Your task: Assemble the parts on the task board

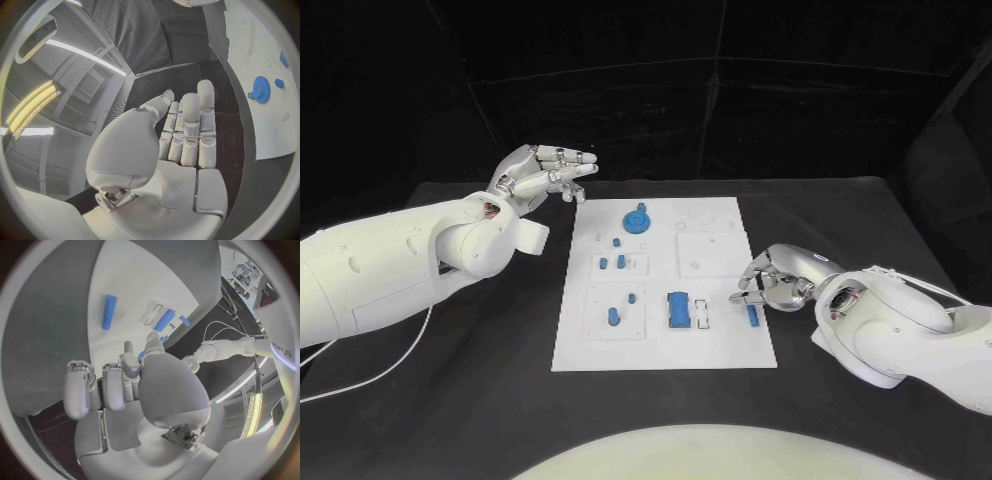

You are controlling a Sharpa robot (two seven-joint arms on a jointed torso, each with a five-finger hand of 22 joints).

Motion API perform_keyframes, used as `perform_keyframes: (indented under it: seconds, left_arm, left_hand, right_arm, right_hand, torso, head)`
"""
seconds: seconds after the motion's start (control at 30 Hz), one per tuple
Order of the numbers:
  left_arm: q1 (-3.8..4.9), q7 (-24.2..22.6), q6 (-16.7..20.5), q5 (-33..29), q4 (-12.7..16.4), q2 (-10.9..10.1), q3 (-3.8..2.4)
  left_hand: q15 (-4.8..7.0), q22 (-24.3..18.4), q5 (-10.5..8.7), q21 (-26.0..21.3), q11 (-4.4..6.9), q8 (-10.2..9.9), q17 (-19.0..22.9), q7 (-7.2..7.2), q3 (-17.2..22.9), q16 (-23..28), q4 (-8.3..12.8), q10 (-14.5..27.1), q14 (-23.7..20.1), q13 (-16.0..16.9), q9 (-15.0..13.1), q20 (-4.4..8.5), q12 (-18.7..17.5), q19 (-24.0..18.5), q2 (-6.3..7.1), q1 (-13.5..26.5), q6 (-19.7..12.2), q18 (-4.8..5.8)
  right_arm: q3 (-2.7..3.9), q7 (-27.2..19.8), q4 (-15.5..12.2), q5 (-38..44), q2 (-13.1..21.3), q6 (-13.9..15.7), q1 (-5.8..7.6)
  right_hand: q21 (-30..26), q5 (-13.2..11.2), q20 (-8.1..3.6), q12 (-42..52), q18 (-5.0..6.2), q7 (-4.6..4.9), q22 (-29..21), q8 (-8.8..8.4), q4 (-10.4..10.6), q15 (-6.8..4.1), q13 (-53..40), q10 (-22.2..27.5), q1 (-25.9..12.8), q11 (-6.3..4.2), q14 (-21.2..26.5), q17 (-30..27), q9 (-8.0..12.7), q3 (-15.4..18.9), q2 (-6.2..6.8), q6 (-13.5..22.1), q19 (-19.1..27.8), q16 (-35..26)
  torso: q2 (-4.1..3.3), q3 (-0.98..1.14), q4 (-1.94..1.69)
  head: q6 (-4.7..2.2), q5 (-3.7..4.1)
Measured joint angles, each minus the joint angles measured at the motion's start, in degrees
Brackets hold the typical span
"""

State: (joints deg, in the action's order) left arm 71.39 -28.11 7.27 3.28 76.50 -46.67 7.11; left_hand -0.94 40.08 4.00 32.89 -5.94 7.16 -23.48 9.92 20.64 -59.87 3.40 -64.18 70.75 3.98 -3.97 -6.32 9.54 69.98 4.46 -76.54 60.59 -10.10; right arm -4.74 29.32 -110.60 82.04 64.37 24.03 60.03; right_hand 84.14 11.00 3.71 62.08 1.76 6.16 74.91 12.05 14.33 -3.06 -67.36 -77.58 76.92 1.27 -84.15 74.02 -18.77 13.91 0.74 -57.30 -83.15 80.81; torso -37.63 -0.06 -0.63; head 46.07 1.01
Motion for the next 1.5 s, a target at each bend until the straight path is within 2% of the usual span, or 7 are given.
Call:
perform_keyframes:
  seconds: [0.17, 0.4, 0.5, 0.63, 0.73, 1.17, 1.5]
  left_arm:
    - [0.0, 0.0, 0.0, 0.0, 0.0, 0.1, 0.0]
    - [0.0, 0.0, -0.1, 0.0, -0.1, 0.4, 0.02]
    - [0.0, 0.0, -0.1, 0.0, -0.1, 0.4, 0.02]
    - [-0.01, 0.0, -0.1, 0.0, -0.1, 0.3, 0.02]
    - [-0.01, 0.0, -0.2, 0.0, -0.1, 0.3, 0.02]
    - [-0.04, 0.0, -0.3, 0.0, -0.3, 0.3, 0.06]
    - [-0.09, 0.0, -0.4, 0.0, -0.3, 0.3, 0.08]
  left_hand:
    - [0.0, 0.0, 0.0, 0.0, 0.0, 0.0, 0.0, 0.0, 0.0, 0.0, 0.0, 0.0, 0.0, 0.0, 0.0, 0.0, 0.0, 0.0, 0.0, 0.0, 0.0, 0.0]
    - [0.0, 0.0, 0.0, 0.0, 0.0, 0.0, 0.0, 0.0, 0.0, 0.0, 0.0, 0.0, 0.0, 0.0, 0.0, 0.0, 0.0, 0.0, 0.0, 0.0, 0.0, 0.0]
    - [0.0, 0.0, 0.0, 0.0, 0.0, 0.0, 0.0, 0.0, 0.0, 0.0, 0.0, 0.0, 0.0, 0.0, 0.0, 0.0, 0.0, 0.0, 0.0, 0.0, 0.0, 0.0]
    - [0.0, 0.0, 0.0, 0.0, -0.02, 0.0, 0.0, 0.0, 0.0, 0.0, 0.0, 0.0, 0.0, 0.0, 0.0, 0.0, 0.0, 0.0, 0.0, 0.0, 0.0, 0.0]
    - [0.0, -0.1, 0.0, 0.0, -0.21, 0.0, 0.0, 0.0, 0.0, 0.0, 0.0, 0.2, 0.0, 0.0, 0.0, 0.0, 0.2, 0.0, 0.0, 0.0, 0.0, 0.0]
    - [0.0, 0.0, 0.0, 0.0, -0.21, 0.0, 0.0, 0.0, 0.0, 0.0, 0.0, 0.2, 0.0, 0.0, 0.0, 0.0, 0.2, 0.0, 0.0, 0.0, 0.0, 0.01]
    - [0.0, 0.0, 0.0, 0.0, -0.21, 0.0, 0.0, 0.0, 0.0, 0.0, 0.0, 0.2, 0.0, 0.0, 0.0, 0.0, 0.2, 0.0, 0.0, 0.0, 0.0, 0.0]
  right_arm:
    - [-0.03, -1.1, 0.2, -0.7, 2.0, 0.6, 0.09]
    - [-0.07, -0.7, 1.2, 0.5, 2.5, 0.1, 0.07]
    - [-0.08, 0.1, 1.7, 1.1, 2.3, -0.6, 0.04]
    - [-0.1, 0.9, 2.2, 1.7, 1.7, -1.7, -0.08]
    - [-0.1, 1.4, 2.5, 2.1, 1.0, -2.4, -0.39]
    - [-0.15, 2.6, 3.4, 3.0, -0.8, -5.5, -1.24]
    - [-0.15, 2.9, 3.6, 4.0, -1.4, -7.5, -1.4]
  right_hand:
    - [0.6, 0.2, 0.04, 2.3, 0.0, 0.0, 0.0, -0.08, 0.0, 0.0, -1.8, -0.7, 0.0, 0.06, 0.0, 0.9, 0.0, 0.0, 0.0, 0.0, -0.4, 0.5]
    - [2.6, 3.4, 0.07, 8.3, 0.0, -0.93, 0.0, 0.41, 0.5, 0.0, -6.6, -3.7, 0.2, -0.33, 0.0, 0.9, -0.4, 0.5, -0.24, -1.5, -0.6, 2.4]
    - [3.1, 4.5, 0.07, 11.4, 0.0, -0.89, 0.0, 0.63, 0.7, 0.0, -7.9, -4.4, 0.3, 0.27, 0.0, 0.9, -0.4, 0.7, -0.32, -1.8, -0.6, 3.1]
    - [3.4, 5.4, -0.04, 14.4, 0.01, -1.14, 0.0, 0.61, 1.2, 0.0, -8.0, -5.6, 0.4, -0.35, 0.0, 0.9, -0.7, 1.2, -0.4, -2.1, -0.7, 4.4]
    - [3.4, 5.6, -0.13, 16.4, 0.0, -1.09, 0.0, 0.7, 1.3, 0.0, -7.8, -6.2, 0.5, -0.75, 0.0, 0.9, -0.8, 1.3, -0.53, -2.4, -0.8, 5.4]
    - [3.7, 5.6, -0.13, 18.3, 0.0, -1.34, 0.0, 1.24, 1.4, 0.0, -7.6, -6.5, 0.8, -0.87, 0.0, 0.9, -1.3, 1.4, -0.83, -3.2, -0.8, 5.8]
    - [3.7, 6.0, -0.13, 18.5, 0.01, -1.76, 0.0, 1.55, 0.0, -0.14, -7.8, -6.5, 2.8, -0.86, 0.1, 0.9, -2.1, 1.4, -0.8, -4.0, -0.8, 6.0]
  torso:
    - [0.03, 0.03, 0.15]
    - [0.09, 0.18, 0.49]
    - [0.1, 0.18, 0.51]
    - [0.1, 0.21, 0.52]
    - [0.1, 0.21, 0.53]
    - [0.07, 0.23, 0.53]
    - [0.06, 0.21, 0.48]
  head:
    - [-0.16, 0.68]
    - [-0.12, 0.97]
    - [-0.09, 1.16]
    - [-0.05, 1.24]
    - [-0.04, 1.33]
    - [0.08, 1.54]
    - [0.19, 1.59]
